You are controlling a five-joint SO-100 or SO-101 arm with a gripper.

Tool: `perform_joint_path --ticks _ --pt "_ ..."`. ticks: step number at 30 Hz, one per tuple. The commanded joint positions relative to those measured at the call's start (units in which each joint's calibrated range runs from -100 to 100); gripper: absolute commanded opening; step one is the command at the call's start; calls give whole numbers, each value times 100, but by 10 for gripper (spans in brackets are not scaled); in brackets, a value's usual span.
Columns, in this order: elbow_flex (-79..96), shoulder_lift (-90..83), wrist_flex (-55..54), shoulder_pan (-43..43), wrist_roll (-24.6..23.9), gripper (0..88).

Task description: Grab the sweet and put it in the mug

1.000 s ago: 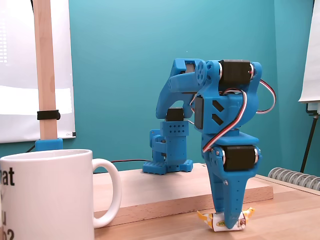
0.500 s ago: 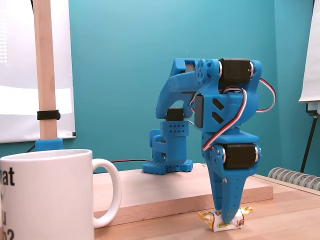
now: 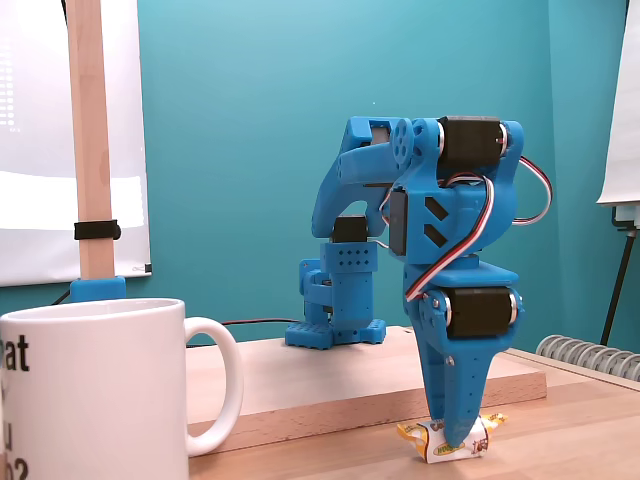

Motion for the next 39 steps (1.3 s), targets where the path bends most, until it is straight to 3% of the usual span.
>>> perform_joint_path --ticks 1,25,39 --pt "-240 -374 119 -17 0 28" --pt "-53 -2414 627 -17 98 28" --pt "2151 -4884 635 -31 117 28"
